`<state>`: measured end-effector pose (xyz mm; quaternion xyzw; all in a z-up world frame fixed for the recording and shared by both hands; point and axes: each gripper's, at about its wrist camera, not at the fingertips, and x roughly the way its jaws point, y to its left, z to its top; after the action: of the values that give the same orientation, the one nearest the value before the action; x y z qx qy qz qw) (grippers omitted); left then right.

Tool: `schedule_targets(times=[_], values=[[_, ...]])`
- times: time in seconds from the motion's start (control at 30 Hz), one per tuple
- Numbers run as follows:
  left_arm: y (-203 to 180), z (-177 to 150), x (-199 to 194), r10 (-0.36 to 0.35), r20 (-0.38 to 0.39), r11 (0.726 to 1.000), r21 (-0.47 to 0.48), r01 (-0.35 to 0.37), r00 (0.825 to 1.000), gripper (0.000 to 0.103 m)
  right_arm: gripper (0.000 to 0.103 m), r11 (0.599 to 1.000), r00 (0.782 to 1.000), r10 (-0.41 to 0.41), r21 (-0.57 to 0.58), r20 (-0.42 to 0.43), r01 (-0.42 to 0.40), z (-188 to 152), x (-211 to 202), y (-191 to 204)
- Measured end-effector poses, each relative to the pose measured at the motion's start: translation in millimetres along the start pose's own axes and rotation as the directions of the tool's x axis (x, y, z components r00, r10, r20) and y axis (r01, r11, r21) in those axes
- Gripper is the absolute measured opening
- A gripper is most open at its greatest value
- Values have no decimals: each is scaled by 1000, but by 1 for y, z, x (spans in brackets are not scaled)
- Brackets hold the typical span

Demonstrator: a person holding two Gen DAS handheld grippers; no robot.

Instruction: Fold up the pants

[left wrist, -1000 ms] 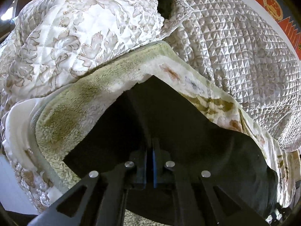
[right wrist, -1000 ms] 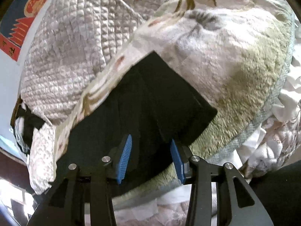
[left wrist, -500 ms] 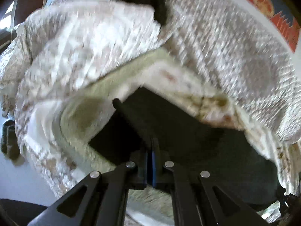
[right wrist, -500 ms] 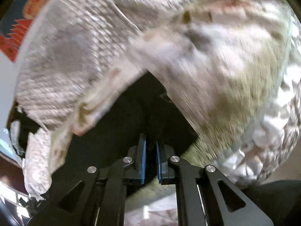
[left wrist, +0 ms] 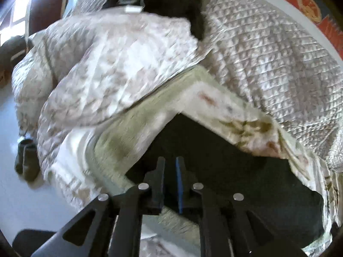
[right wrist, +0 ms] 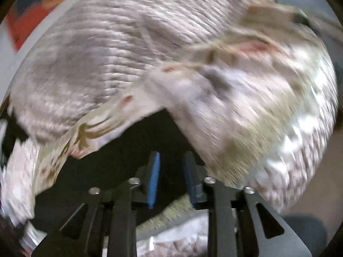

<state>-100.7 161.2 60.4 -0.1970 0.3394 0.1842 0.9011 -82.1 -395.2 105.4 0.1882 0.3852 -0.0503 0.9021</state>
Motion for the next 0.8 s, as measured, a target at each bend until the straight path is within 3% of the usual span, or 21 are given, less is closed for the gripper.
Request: schedule_targets(times=[0.13,0.27,0.4,0.53,0.67,0.73,0.8], values=[[-23,9,8,-73,-9,996,45,74,997,31,28,980,990,78,-173,-118,-98,-6,37,39],[-61,15,32,-143,-102,977,144,157,984,32,28,954,977,80,-270,-198,-133,-1,68,64],[-97,17,54,-154,-141,944,273,188,978,32,28,944,979,43,-313,-201,-106,16,91,77],[-116,18,85,-115,-163,926,341,166,980,32,28,939,986,-4,-341,-164,-53,32,113,79],[-110,15,117,-26,-179,934,346,87,983,32,28,954,980,-129,-288,-149,82,36,136,55],[-101,16,127,-21,-184,945,318,80,983,32,28,971,978,-100,-234,-181,56,39,140,46],[-102,21,125,-10,-164,945,322,63,986,32,28,967,984,-98,-246,-148,60,40,134,50]])
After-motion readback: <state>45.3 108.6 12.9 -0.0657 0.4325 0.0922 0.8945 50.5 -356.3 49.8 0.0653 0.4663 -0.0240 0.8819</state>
